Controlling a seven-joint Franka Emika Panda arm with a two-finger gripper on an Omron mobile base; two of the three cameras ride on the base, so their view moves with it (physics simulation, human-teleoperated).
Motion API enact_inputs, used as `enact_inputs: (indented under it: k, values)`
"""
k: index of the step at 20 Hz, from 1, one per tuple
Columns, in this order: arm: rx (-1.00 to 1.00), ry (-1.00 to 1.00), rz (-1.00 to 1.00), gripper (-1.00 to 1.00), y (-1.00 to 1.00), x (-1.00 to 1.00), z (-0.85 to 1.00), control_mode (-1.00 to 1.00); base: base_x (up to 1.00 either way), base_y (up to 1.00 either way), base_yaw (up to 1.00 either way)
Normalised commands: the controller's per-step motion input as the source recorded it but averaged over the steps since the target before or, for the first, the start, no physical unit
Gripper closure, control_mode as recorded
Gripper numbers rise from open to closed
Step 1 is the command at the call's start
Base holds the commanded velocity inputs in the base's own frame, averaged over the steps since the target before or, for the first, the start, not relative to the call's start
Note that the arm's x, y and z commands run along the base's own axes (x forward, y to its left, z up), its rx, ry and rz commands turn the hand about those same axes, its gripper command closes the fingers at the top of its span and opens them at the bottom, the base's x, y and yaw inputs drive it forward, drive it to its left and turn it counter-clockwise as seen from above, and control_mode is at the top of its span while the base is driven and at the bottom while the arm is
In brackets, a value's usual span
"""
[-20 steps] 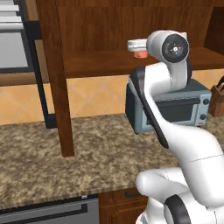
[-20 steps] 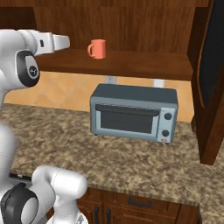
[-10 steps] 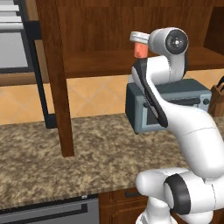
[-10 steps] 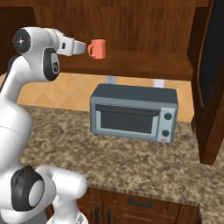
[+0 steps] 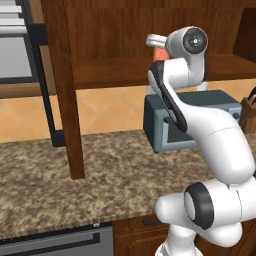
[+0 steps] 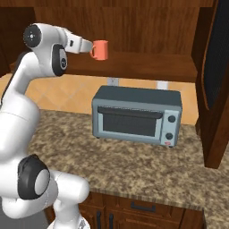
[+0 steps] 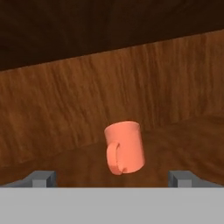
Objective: Gather all objects into one cabinet and sort the glasses and bowls to opposite sides.
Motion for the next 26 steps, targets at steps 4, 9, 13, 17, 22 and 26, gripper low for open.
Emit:
enact_inputs:
  k: [4,9,13,17,22,26]
  values:
    - [-0.04,0.07,0.00,-1.00,-0.13,0.21,-0.11,-1.00,0.00,0.00,0.00]
    - [-0.01,0.02,0.00,-1.00,-0.02,0.22,-0.25,-1.00,0.00,0.00,0.00]
    - [0.00,0.03,0.00,-1.00,0.00,0.30,-0.23,-1.00,0.00,0.00,0.00]
    - [0.00,0.04,0.00,-1.00,-0.03,0.37,-0.11,-1.00,0.00,0.00,0.00]
    - [0.00,0.03,0.00,-1.00,-0.03,0.33,-0.09,-1.00,0.00,0.00,0.00]
    - [0.00,0.03,0.00,-1.00,-0.01,0.29,-0.20,-1.00,0.00,0.00,0.00]
